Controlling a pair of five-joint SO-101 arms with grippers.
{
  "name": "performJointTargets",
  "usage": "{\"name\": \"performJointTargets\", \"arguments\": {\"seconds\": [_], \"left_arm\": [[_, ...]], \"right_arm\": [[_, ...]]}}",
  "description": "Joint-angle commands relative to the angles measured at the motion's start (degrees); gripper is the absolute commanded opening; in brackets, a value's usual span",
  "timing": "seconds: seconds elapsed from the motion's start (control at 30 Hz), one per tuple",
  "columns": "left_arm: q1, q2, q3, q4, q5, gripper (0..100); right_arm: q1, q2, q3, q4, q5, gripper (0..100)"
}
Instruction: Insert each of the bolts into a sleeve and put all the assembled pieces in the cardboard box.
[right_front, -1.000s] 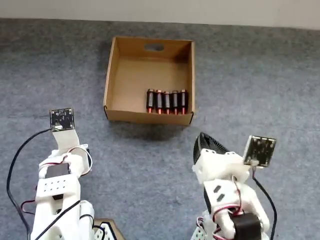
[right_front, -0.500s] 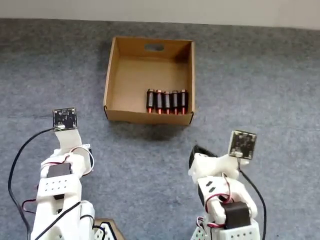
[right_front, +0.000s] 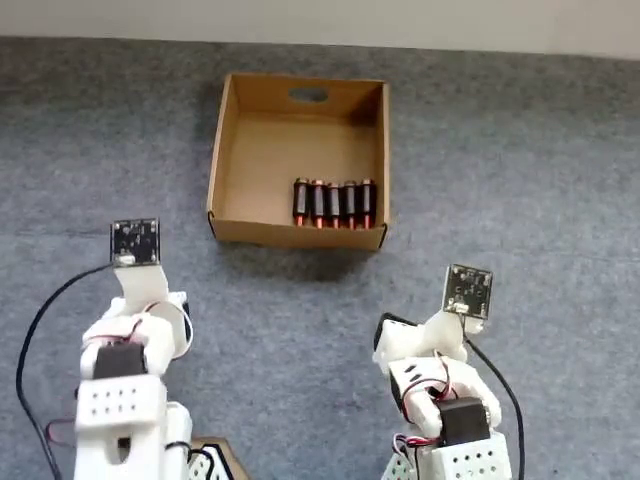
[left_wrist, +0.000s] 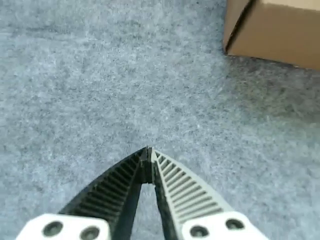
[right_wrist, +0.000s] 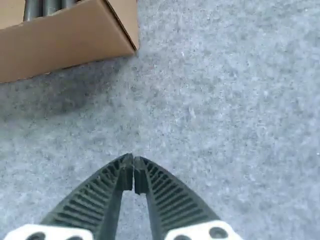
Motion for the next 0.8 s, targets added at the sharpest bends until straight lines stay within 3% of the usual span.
{"name": "performJointTargets", "arguments": {"seconds": [0.0, 0.17, 0.33, 0.5, 0.77], "left_arm": [[0.92, -14.90, 4.44, 3.16, 0.44, 1], [1.01, -32.57, 12.62, 3.87, 0.44, 1], [6.02, -27.30, 12.88, 3.08, 0.44, 1], [11.74, -27.03, 12.88, 8.79, 0.09, 1], [11.74, -27.30, 12.88, 18.55, 0.09, 1]], "right_arm": [[0.57, -0.31, 8.13, -0.66, 0.44, 1.1], [0.57, -0.13, 8.13, -0.57, 0.44, 1.1], [0.57, -0.04, 8.13, 1.01, 0.44, 1.1], [0.57, -0.40, 8.13, 8.13, 0.26, 1.1], [0.57, -0.22, 8.13, 7.96, 0.35, 1.1]]}}
